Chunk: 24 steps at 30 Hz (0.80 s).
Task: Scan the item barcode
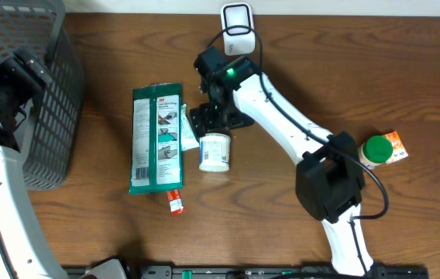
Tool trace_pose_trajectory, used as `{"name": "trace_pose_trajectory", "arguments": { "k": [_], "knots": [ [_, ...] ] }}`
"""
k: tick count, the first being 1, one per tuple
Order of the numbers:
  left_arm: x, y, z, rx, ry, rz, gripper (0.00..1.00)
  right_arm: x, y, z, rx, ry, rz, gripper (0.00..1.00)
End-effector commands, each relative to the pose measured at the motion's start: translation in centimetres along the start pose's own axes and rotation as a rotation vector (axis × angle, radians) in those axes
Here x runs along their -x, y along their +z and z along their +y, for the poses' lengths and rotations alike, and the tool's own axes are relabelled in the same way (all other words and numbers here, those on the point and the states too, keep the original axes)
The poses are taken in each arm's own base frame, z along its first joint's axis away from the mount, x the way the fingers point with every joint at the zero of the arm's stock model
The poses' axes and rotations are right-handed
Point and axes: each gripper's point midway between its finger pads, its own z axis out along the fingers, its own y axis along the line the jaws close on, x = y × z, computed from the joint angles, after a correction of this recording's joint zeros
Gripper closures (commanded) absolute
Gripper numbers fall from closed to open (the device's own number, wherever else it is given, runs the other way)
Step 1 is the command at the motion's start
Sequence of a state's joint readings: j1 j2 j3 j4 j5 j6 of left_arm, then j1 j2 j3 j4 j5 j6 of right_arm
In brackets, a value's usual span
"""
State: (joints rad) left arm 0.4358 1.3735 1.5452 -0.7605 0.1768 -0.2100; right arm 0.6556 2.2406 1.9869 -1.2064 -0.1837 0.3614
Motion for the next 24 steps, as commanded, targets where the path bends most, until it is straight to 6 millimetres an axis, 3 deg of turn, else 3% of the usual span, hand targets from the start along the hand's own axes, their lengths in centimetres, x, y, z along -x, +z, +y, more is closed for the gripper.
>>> {"name": "trace_pose_trajectory", "arguments": {
  "k": [1, 17, 24],
  "knots": [
    [0.4, -0.3, 0.1, 0.005, -0.006, -0.011, 0.07, -0.5, 1.4, 0.7, -0.016, 0.055, 0.027, 0.01],
    [0.4, -0.3, 0.1, 0.005, -0.006, -0.011, 0.07, -1.8, 2.7, 0.2, -0.084, 0.317, 0.053, 0.01],
    [0.4, -0.3, 0.1, 0.005, -0.006, -0.011, 0.07, -2.1, 4.1, 0.0, -0.12, 0.317, 0.034, 0.01]
  ]
}}
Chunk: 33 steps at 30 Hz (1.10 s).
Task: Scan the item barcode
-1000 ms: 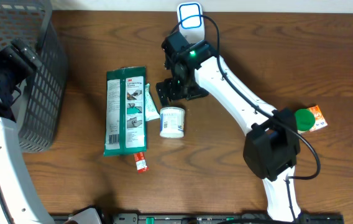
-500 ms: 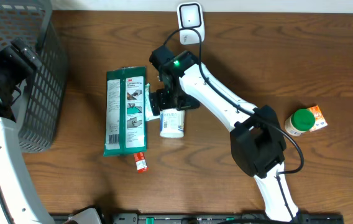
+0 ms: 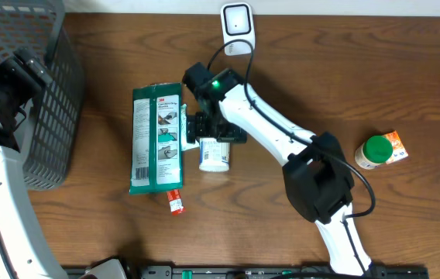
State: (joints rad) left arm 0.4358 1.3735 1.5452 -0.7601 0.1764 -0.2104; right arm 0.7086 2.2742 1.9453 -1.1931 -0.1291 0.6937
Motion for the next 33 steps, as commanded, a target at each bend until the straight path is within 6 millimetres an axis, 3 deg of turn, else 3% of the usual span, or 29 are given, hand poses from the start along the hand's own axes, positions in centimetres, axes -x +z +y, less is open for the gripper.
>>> {"name": "trace_pose_trajectory", "arguments": {
  "k": [1, 9, 15, 23, 33],
  "knots": [
    [0.3, -0.3, 0.1, 0.004, -0.006, -0.011, 0.07, -0.3, 1.6, -0.6, -0.041, 0.038, -0.005, 0.01],
    [0.3, -0.3, 0.1, 0.004, -0.006, -0.011, 0.07, 0.1, 2.3, -1.2, -0.051, -0.012, -0.017, 0.01],
    [0.3, -0.3, 0.1, 0.004, -0.006, -0.011, 0.07, -0.1, 1.8, -3.5, -0.089, -0.086, 0.036, 0.02],
    [0.3, -0.3, 0.1, 0.004, -0.006, -0.011, 0.07, 0.3, 1.4, -6.2, -0.115, -0.027, 0.078, 0.01],
    [0.3, -0.3, 0.1, 0.005, -0.006, -0.01, 0.07, -0.4, 1.4, -5.8, -0.087, 0.001, 0.111, 0.03]
  ]
}}
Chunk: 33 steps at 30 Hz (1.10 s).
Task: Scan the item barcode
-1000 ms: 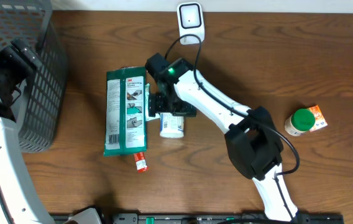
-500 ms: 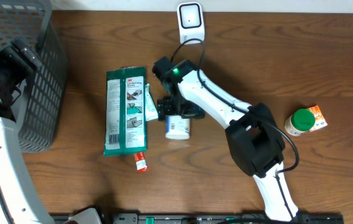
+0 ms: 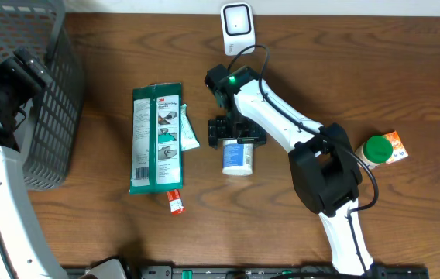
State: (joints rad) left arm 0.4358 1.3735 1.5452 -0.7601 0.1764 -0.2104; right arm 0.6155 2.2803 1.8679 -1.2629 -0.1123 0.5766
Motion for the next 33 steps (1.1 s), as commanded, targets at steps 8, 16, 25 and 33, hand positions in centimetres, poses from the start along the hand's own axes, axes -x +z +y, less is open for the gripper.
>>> {"name": "trace_pose_trajectory", "arguments": {
  "k": [8, 16, 25, 33],
  "knots": [
    [0.3, -0.3, 0.1, 0.004, -0.006, -0.011, 0.07, -0.3, 0.5, 0.9, 0.032, 0.007, 0.011, 0.01],
    [0.3, -0.3, 0.1, 0.004, -0.006, -0.011, 0.07, -0.3, 0.1, 1.0, 0.057, 0.012, 0.013, 0.01],
    [0.3, -0.3, 0.1, 0.004, -0.006, -0.011, 0.07, -0.3, 0.0, 2.2, 0.11, -0.006, 0.014, 0.01],
    [0.3, -0.3, 0.1, 0.005, -0.006, -0.01, 0.07, -0.5, 0.0, 2.6, 0.134, -0.008, 0.03, 0.24]
  ]
}}
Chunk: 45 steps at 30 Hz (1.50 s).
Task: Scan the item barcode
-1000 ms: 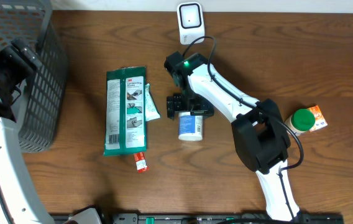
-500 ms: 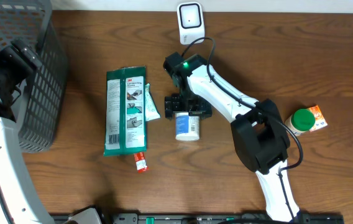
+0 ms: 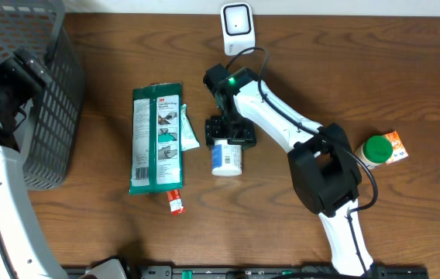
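Note:
A white jar with a blue label [image 3: 226,160] lies just below the table's centre. My right gripper [image 3: 230,133] is shut on its upper end, the white arm reaching in from the lower right. The white barcode scanner [image 3: 236,22] stands at the far edge, well above the jar. My left arm [image 3: 7,85] hangs over the basket at the far left; its fingers cannot be made out.
A green flat package [image 3: 156,138] lies left of the jar, with a small teal tube [image 3: 187,130] beside it and a red-capped tube [image 3: 175,201] below. A dark wire basket [image 3: 42,101] stands at the left. A green-lidded bottle [image 3: 375,149] and an orange box [image 3: 396,144] sit at the right.
My right gripper and the jar have shifted a little to the left, toward the teal tube. The jar's blue label faces up a bit differently. The left arm is unchanged.
First my right gripper sat just above the jar, which lay next to the teal tube. Then the fingers were over the jar's top. Later the jar was held further right, away from the tube. Now it is back slightly left, still held.

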Tool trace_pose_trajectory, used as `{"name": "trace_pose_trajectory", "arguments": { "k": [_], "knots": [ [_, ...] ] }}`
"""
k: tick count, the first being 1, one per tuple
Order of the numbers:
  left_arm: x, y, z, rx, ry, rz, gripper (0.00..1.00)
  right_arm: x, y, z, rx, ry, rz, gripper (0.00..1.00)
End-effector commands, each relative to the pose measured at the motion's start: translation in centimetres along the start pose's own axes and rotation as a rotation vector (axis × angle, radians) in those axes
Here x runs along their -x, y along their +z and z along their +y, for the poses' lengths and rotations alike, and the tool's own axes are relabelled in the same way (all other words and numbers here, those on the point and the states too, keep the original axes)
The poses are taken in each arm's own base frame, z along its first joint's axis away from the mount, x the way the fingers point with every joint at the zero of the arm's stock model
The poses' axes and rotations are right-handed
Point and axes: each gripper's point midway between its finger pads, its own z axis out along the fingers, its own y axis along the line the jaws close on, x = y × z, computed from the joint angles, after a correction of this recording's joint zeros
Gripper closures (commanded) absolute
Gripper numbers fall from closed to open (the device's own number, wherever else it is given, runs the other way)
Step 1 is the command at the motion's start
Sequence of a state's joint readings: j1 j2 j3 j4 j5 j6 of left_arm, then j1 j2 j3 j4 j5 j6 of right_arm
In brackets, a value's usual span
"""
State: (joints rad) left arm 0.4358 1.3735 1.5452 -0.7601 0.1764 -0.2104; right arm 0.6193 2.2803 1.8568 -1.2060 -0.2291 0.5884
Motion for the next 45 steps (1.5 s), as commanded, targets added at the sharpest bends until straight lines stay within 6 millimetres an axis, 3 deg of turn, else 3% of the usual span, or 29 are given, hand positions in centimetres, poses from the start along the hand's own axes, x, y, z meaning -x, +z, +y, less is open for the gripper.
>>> {"name": "trace_pose_trajectory", "arguments": {
  "k": [1, 10, 14, 22, 25, 30, 35, 40, 44, 45],
  "knots": [
    [0.3, -0.3, 0.1, 0.004, -0.006, -0.011, 0.07, -0.3, -0.2, 0.3, 0.013, -0.016, 0.003, 0.25],
    [0.3, -0.3, 0.1, 0.004, -0.006, -0.011, 0.07, 0.0, -2.3, -0.1, 0.015, -0.065, -0.044, 0.35],
    [0.3, -0.3, 0.1, 0.005, -0.006, -0.01, 0.07, 0.3, -3.6, -0.9, -0.031, -0.069, -0.093, 0.47],
    [0.3, -0.3, 0.1, 0.005, -0.006, -0.01, 0.07, 0.7, -10.1, -1.5, -0.117, -0.109, -0.324, 0.48],
    [0.3, -0.3, 0.1, 0.004, -0.006, -0.011, 0.07, 0.6, -11.4, -1.5, -0.177, -0.132, -0.396, 0.48],
    [0.3, -0.3, 0.1, 0.004, -0.006, -0.011, 0.07, 0.1, -10.2, -1.1, -0.249, -0.175, -0.42, 0.47],
    [0.3, -0.3, 0.1, 0.004, -0.006, -0.011, 0.07, 0.7, -7.4, -1.0, -0.318, -0.211, -0.491, 0.44],
    [0.3, -0.3, 0.1, 0.004, -0.006, -0.011, 0.07, 0.8, -6.5, -1.4, -0.33, -0.21, -0.496, 0.42],
    [0.3, -0.3, 0.1, 0.004, -0.006, -0.011, 0.07, 0.0, -6.2, -1.8, -0.339, -0.214, -0.453, 0.28],
    [0.3, -0.3, 0.1, 0.004, -0.006, -0.011, 0.07, -0.1, -6.1, -2.0, -0.344, -0.213, -0.446, 0.18]
  ]
}}
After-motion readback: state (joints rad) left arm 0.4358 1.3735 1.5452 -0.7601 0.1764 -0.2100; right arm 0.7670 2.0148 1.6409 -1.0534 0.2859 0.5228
